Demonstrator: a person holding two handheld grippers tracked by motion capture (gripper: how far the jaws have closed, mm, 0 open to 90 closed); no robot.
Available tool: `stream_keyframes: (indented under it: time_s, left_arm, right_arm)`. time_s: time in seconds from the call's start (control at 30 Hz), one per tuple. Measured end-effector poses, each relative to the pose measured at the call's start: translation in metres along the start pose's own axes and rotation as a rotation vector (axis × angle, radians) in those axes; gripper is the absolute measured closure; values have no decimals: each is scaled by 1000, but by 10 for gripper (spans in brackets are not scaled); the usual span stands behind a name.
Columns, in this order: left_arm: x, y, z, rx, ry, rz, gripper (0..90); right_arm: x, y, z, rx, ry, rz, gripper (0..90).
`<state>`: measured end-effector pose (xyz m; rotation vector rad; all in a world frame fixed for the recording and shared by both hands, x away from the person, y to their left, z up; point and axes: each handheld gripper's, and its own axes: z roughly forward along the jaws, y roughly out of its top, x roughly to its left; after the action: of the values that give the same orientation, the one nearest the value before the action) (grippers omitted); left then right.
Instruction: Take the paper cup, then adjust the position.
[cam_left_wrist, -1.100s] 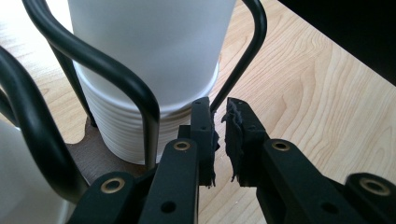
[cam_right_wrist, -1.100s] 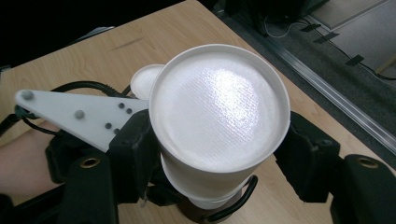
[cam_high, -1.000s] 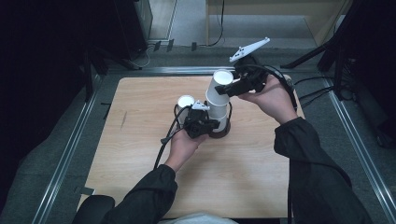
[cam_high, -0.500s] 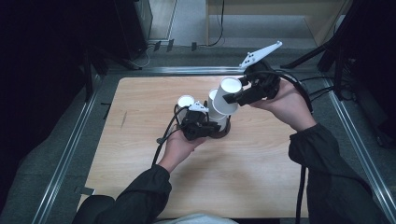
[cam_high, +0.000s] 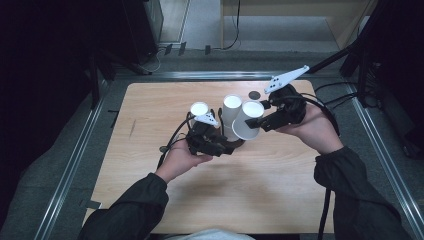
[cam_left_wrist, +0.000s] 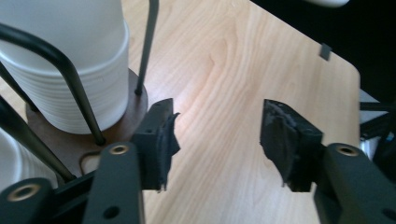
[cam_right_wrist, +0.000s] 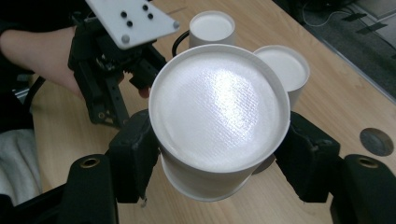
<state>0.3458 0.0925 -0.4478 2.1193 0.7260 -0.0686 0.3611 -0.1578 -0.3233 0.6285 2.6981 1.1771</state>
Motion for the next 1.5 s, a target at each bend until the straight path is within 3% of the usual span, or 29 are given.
stream_keyframes:
  time_s: [0.07,0.2,0.47,0.63,0.77,0.87,1.1,1.33,1.5]
  left_arm:
    - [0,-2,-2,0,-12,8,428]
    - [-1,-9,-9,11,-27,66,368]
    - [-3,-19,-15,19,-62,99,298]
    - [-3,-25,-17,28,-76,105,249]
    - [-2,-30,-18,21,-83,78,241]
    - [-2,-33,-21,15,-78,93,238]
    - [2,-37,-26,11,-111,85,195]
    - [7,-44,-31,11,-110,69,178]
    - [8,-47,-32,6,-107,75,179]
  right_arm:
    - [1,-3,1,3,8,-3,339]
    - [7,-17,11,14,37,-1,339]
    - [17,-38,28,18,87,0,339]
    - [24,-50,36,1,91,-8,339]
    - [27,-58,44,-3,106,-3,339]
    - [29,-64,51,-5,118,0,339]
    - [35,-72,68,-32,145,-5,340]
    - [42,-82,86,-48,182,-10,339]
    - [42,-87,89,-48,181,-11,339]
